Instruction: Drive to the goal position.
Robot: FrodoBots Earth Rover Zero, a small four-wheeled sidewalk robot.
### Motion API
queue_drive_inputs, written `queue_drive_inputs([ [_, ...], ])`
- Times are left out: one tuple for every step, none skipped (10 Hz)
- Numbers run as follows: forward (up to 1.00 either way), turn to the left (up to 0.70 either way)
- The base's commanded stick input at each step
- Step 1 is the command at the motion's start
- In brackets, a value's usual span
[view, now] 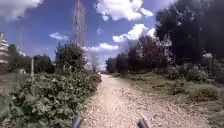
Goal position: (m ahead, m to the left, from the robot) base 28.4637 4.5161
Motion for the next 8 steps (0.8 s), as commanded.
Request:
queue_drive_inputs([
  [0.0, 0.0],
  [0.0, 0.0],
  [0.0, 0.0],
  [0.0, 0.0],
  [0.39, 0.0],
  [0.7, 0.0],
  [0.7, 0.0],
  [0.7, 0.0],
])
